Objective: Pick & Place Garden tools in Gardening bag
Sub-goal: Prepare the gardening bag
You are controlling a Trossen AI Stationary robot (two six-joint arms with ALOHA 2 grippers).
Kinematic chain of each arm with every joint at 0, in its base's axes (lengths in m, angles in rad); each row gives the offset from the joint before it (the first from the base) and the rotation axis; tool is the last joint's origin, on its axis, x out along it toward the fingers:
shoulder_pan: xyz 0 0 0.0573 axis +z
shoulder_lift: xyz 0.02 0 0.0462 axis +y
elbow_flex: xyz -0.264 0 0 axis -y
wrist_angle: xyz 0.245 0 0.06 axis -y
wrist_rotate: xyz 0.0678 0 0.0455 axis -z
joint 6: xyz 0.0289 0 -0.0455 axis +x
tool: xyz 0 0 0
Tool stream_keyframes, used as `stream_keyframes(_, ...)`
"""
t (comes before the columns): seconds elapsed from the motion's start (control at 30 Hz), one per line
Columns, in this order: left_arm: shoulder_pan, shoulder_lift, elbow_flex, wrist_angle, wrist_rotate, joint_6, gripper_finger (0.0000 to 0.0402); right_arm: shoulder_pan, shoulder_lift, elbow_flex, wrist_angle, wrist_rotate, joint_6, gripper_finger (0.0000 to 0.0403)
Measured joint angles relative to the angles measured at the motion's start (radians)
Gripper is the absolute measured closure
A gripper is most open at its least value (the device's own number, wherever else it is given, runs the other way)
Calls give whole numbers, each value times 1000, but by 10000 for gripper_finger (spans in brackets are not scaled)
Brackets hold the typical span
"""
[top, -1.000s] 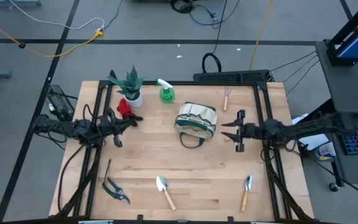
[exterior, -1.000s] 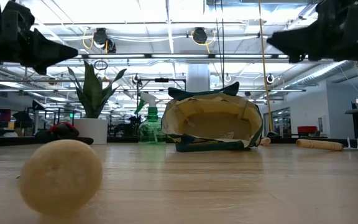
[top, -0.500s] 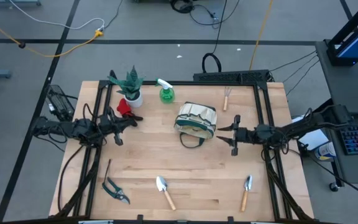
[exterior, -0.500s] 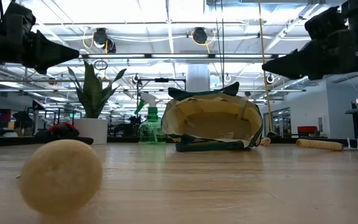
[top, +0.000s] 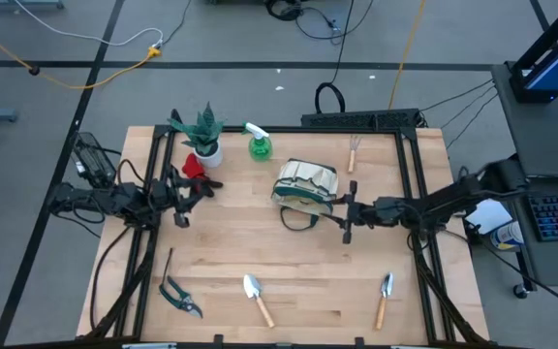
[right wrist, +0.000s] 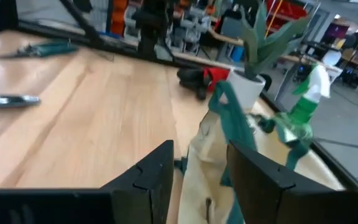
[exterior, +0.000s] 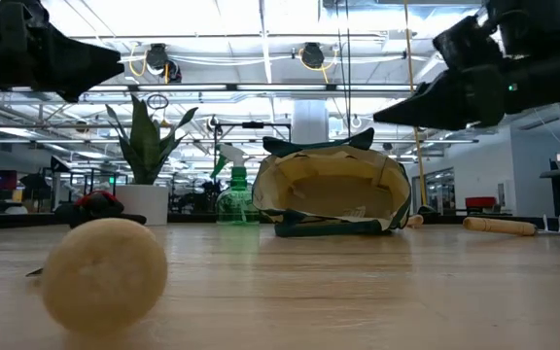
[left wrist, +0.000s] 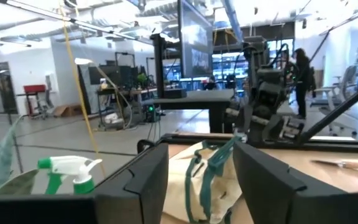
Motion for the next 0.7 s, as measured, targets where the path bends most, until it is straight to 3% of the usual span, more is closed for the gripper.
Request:
stream_keyframes(0.27, 0, 80, 0, 123, 29, 27, 213, 0, 78, 30, 2, 105, -3, 259)
stream_keyframes(0.6, 0, 146, 0, 139, 22, 20, 213, 10, 100, 30, 1, 108, -57, 259)
stream_keyframes(0.7, 0, 155, 0, 137, 21, 18, 213, 18, 100, 30, 2, 176, -95, 259)
